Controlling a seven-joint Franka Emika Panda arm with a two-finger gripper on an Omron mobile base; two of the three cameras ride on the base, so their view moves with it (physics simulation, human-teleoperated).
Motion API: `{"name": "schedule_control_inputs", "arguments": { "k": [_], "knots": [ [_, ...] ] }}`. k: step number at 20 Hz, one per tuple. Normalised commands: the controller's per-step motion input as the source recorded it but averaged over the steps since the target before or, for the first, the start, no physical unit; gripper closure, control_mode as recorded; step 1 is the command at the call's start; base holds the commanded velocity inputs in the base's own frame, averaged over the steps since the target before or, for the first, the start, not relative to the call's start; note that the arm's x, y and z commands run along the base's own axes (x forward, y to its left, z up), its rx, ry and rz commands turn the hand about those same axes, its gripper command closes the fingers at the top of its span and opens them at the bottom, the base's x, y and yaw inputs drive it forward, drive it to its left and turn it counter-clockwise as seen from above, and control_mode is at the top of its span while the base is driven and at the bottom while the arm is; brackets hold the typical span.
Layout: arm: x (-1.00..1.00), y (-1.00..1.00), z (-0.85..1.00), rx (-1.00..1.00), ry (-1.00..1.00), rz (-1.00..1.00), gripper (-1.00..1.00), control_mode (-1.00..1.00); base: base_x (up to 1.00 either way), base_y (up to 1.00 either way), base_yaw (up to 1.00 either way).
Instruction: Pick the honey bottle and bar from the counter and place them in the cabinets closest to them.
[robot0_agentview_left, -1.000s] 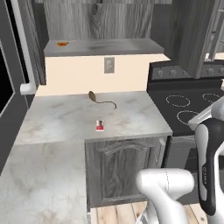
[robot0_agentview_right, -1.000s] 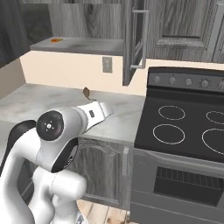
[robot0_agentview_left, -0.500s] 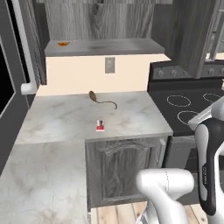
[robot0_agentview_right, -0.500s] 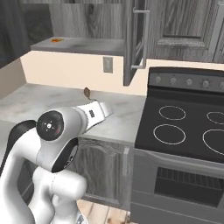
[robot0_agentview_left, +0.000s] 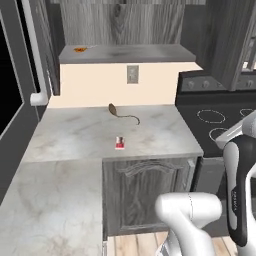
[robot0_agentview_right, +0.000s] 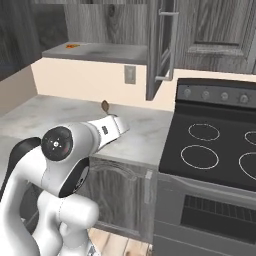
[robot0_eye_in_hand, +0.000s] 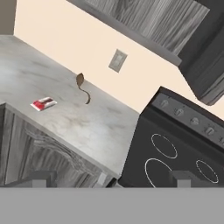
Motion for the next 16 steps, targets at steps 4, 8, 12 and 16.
{"name": "schedule_control_inputs", "arguments": {
  "k": [4, 8, 12, 16],
  "knots": [
    [0.0, 0.0, 0.0, 0.0, 0.0, 0.0, -1.0, 1.0, -0.08, 0.29, 0.14],
    [0.0, 0.0, 0.0, 0.0, 0.0, 0.0, -1.0, 1.0, -0.12, 0.39, 0.19],
    [0.0, 0.0, 0.0, 0.0, 0.0, 0.0, -1.0, 1.0, -0.14, 0.43, 0.23],
    [0.0, 0.0, 0.0, 0.0, 0.0, 0.0, -1.0, 1.0, -0.04, 0.44, 0.2]
  ]
}}
